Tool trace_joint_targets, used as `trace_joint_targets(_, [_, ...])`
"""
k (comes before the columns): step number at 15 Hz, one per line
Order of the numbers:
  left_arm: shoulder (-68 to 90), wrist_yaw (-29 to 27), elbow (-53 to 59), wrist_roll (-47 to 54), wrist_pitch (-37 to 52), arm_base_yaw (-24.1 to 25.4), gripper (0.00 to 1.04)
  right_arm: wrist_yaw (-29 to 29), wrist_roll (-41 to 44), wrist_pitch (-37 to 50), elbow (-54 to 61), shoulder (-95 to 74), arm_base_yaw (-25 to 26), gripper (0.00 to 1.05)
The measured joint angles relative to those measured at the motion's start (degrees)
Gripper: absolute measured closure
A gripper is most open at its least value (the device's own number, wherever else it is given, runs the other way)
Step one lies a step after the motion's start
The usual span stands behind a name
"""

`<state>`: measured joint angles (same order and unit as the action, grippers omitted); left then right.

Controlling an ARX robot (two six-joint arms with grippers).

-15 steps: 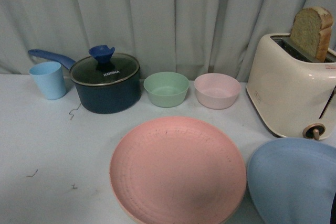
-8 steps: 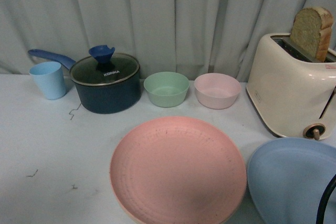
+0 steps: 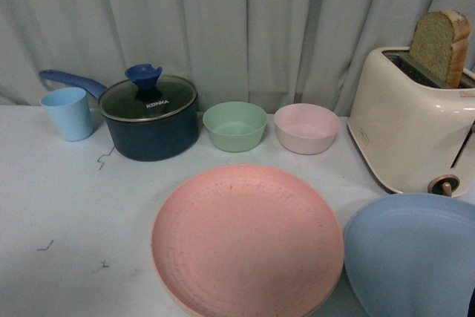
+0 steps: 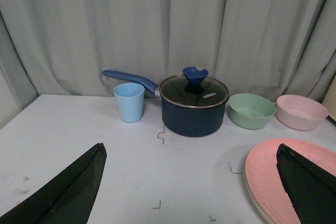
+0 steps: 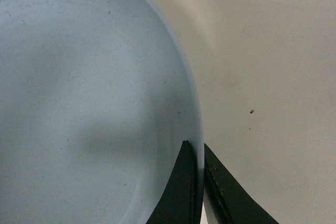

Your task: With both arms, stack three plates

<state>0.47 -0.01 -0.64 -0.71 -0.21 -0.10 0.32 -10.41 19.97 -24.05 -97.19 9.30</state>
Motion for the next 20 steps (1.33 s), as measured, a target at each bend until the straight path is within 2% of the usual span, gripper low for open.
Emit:
trace_joint_targets(5, [0.0,0.0,0.0,-0.02,0.0,0.0,0.07,-4.87,6.1,-7.85,5.55,11.69,3.58,1.02])
trace_joint_targets(8, [0.0,0.0,0.0,0.0,0.0,0.0,0.07,-7.58,7.5,-15.41,6.95,21.44,3.15,1.02])
trace_joint_targets(10, [0.0,0.0,0.0,0.0,0.02,0.0,0.07,-9.25,6.6,-20.81,6.8,30.51,-1.22,1.02])
trace_joint_targets(12, [0.0,0.0,0.0,-0.02,0.02,0.0,0.07,-9.18,1.18,-23.54,2.89,37.51,-9.57,1.02])
trace_joint_targets(13, [0.0,0.0,0.0,-0.02,0.0,0.0,0.07,-4.17,-6.8,-20.22,-5.73,31.04,-20.83,1.02])
trace_joint_targets(14, [0.0,0.0,0.0,-0.02,0.0,0.0,0.07,0.9,-13.14,-18.47,-16.06,16.46,-28.22,1.02])
trace_joint_targets(15, [0.0,0.0,0.0,-0.02,0.0,0.0,0.07,4.57,-17.16,-18.99,-20.7,6.43,-31.54,1.02])
trace_joint_targets(16, [0.0,0.02,0.0,0.0,0.0,0.0,0.07,6.82,-18.32,-18.14,-20.7,3.23,-32.59,1.02])
trace_joint_targets(20, [0.0,0.0,0.0,-0.02,0.0,0.0,0.07,7.56,-20.11,-17.16,-21.2,0.11,-32.59,1.02])
